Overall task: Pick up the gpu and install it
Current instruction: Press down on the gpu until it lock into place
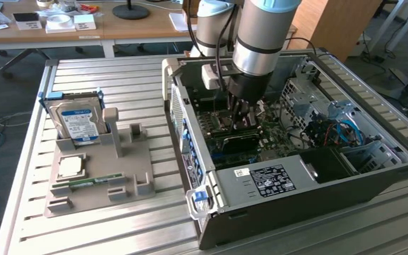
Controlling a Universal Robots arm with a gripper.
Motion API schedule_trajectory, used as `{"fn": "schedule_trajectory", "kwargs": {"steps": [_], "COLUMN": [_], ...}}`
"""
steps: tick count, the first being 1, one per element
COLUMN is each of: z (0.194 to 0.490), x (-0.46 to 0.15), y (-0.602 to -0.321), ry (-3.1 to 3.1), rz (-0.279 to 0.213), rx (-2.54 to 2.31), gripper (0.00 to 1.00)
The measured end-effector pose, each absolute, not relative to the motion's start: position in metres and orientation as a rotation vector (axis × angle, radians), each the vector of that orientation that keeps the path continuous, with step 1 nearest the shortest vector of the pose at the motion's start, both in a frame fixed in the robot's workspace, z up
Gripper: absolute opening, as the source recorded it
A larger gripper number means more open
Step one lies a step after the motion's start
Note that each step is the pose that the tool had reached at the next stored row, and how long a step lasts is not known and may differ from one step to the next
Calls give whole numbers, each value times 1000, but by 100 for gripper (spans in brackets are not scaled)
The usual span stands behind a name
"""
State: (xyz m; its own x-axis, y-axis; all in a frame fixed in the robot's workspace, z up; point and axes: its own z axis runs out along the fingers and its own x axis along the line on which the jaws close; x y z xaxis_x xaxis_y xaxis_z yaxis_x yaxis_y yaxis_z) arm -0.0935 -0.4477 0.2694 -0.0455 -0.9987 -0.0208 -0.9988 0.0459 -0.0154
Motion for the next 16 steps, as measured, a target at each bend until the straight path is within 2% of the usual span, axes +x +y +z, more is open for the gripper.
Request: {"fn": "schedule_trajectory", "kwargs": {"steps": [16], "z": [265], "x": [-93], "y": [-448], "ry": [2253], "rz": [5], "rx": [-2153], "gripper": [11]}}
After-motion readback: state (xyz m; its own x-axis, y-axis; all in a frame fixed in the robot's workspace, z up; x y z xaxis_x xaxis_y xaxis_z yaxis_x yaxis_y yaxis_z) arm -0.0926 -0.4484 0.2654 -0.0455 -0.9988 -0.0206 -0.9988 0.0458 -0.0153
